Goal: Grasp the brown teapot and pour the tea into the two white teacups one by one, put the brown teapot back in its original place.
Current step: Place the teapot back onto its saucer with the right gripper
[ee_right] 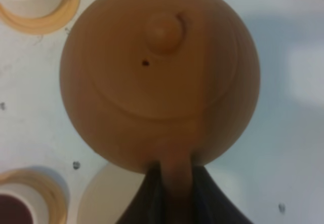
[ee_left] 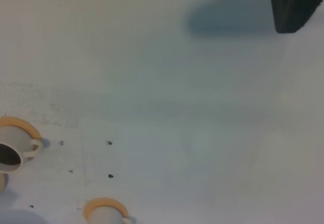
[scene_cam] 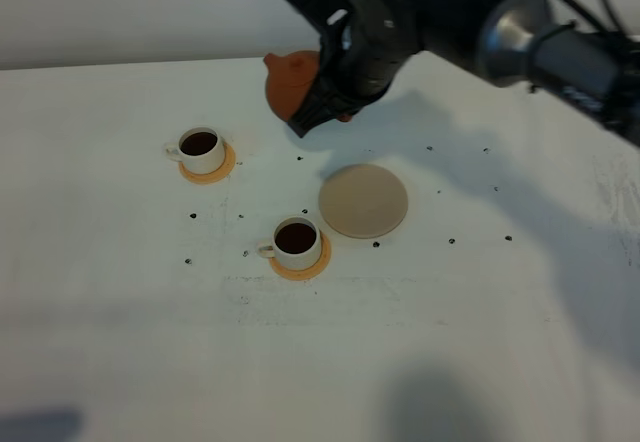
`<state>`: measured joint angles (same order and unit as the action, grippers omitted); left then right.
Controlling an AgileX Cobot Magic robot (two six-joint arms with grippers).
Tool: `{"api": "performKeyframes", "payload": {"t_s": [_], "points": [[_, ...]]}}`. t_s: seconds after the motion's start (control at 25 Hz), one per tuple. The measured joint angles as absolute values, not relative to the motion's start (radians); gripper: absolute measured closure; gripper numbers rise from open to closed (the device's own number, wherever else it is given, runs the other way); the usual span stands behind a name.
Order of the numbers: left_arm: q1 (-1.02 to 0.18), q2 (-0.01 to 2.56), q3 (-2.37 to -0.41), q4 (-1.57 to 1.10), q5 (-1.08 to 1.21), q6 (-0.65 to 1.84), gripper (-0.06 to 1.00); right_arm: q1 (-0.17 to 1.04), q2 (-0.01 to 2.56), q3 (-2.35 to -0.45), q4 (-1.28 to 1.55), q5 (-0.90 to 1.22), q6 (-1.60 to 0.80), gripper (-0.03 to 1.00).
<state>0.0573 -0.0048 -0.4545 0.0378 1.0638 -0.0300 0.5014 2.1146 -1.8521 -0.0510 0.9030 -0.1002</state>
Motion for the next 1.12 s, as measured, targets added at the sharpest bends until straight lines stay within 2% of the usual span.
{"api": "performKeyframes", "payload": {"t_s": [0.4, 0.64, 0.84, 1.12], "points": [[0.057, -0.005, -0.455, 0.038, 1.064, -0.03, 0.59, 0.429, 1.885, -1.369, -0.034, 0.603, 0.0, 0.88], [0.057, -0.005, -0.455, 0.038, 1.064, -0.03, 0.59, 0.402, 1.866, -1.183, 0.0, 0.441, 0.054, 0.88], [0.057, -0.005, -0.455, 0.038, 1.064, -0.03, 0.59, 0.401, 1.866, -1.104, 0.022, 0.355, 0.082, 0.88], [0.057, -0.005, -0.455, 0.038, 1.064, -0.03, 0.59, 0.412, 1.866, -1.099, 0.027, 0.327, 0.108, 0.88]]}}
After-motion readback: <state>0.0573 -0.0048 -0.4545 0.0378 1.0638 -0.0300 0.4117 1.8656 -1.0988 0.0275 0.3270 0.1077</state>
